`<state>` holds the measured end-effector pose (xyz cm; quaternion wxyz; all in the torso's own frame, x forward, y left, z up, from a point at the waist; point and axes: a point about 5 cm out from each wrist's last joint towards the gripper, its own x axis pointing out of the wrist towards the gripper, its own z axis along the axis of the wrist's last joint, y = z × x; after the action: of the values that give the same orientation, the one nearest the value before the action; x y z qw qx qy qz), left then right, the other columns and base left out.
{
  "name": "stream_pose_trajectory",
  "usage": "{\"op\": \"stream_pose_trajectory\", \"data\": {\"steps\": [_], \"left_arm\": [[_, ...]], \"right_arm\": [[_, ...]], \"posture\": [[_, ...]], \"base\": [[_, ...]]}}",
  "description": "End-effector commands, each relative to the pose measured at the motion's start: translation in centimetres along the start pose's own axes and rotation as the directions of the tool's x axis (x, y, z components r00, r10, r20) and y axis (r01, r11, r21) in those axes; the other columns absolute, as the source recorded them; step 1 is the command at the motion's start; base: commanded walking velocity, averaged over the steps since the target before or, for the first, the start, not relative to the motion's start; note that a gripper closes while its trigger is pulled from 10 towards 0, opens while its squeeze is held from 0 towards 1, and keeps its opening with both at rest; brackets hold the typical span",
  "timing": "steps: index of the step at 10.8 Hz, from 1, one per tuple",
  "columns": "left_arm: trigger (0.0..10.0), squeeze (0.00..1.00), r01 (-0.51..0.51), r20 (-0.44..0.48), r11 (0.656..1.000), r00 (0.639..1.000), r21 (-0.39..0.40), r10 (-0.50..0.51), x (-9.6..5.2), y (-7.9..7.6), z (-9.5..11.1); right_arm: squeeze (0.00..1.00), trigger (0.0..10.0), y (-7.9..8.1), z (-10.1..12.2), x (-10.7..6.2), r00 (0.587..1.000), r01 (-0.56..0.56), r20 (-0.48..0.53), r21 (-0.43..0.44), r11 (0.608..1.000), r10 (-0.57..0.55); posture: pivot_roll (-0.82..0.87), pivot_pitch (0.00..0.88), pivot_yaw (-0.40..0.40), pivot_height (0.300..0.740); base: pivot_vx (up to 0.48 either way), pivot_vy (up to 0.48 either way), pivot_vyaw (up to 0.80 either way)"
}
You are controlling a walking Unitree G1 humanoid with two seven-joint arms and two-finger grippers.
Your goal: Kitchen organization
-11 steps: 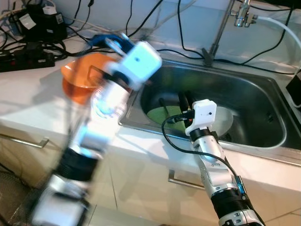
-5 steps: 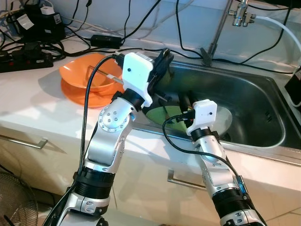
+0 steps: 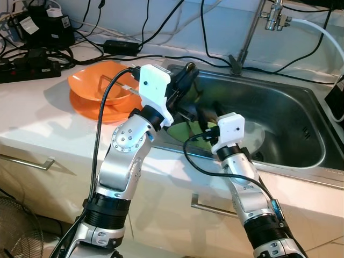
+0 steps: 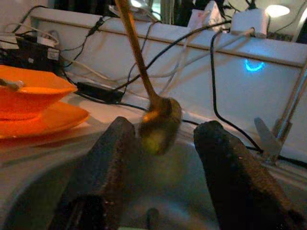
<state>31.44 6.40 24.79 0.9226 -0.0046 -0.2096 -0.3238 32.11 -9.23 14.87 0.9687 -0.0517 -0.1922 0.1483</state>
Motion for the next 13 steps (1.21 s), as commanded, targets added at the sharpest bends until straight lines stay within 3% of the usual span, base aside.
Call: {"op": "stream_pose_trajectory", "data": {"steps": [1, 2, 3, 4, 12, 13], "left_arm": [[10.0, 0.0, 0.025, -0.018, 1.0, 1.0, -0.017, -0.026, -0.1, -0.3, -0.4], [10.0, 0.0, 0.032, -0.024, 0.999, 0.999, -0.02, -0.032, -0.1, -0.4, -0.5], [10.0, 0.0, 0.041, -0.031, 0.999, 0.999, -0.018, -0.042, 0.0, -0.5, -0.5], [10.0, 0.0, 0.052, -0.033, 0.998, 0.998, -0.024, -0.052, 0.1, -0.7, -0.5], [10.0, 0.0, 0.181, -0.087, 0.981, 0.978, -0.072, -0.187, -0.5, -1.8, -1.0], [10.0, 0.0, 0.19, -0.089, 0.979, 0.977, -0.072, -0.196, -0.4, -1.9, -1.0]], "right_arm": [[1.0, 10.0, 0.4, 1.2, 0.6, 0.998, -0.025, 0.051, -0.017, 1.0, 0.026], [1.0, 10.0, 0.6, 1.8, 0.8, 0.997, -0.031, 0.069, -0.015, 0.999, 0.031], [0.34, 10.0, 0.8, 2.1, 1.1, 0.996, -0.043, 0.079, -0.009, 0.999, 0.044], [0.0, 10.0, 1.0, 2.4, 1.2, 0.995, -0.054, 0.085, -0.01, 0.998, 0.055], [0.0, 10.0, 1.4, 2.7, 1.5, 0.995, -0.055, 0.082, -0.005, 0.998, 0.055], [0.0, 0.0, 1.3, 2.5, 1.5, 0.996, -0.05, 0.073, -0.008, 0.999, 0.05]], "posture": [[0.22, 0.014, -0.058, 0.74], [0.22, 0.014, -0.058, 0.74], [0.22, 0.02, -0.053, 0.74], [0.22, 0.023, -0.053, 0.74], [0.23, 0.027, -0.049, 0.74], [0.23, 0.026, -0.049, 0.74]], "base": [[0.0, 0.0, 0.0], [0.0, 0.0, 0.0], [0.0, 0.0, 0.0], [0.0, 0.0, 0.0], [0.0, 0.0, 0.0], [0.0, 0.0, 0.0]]}}
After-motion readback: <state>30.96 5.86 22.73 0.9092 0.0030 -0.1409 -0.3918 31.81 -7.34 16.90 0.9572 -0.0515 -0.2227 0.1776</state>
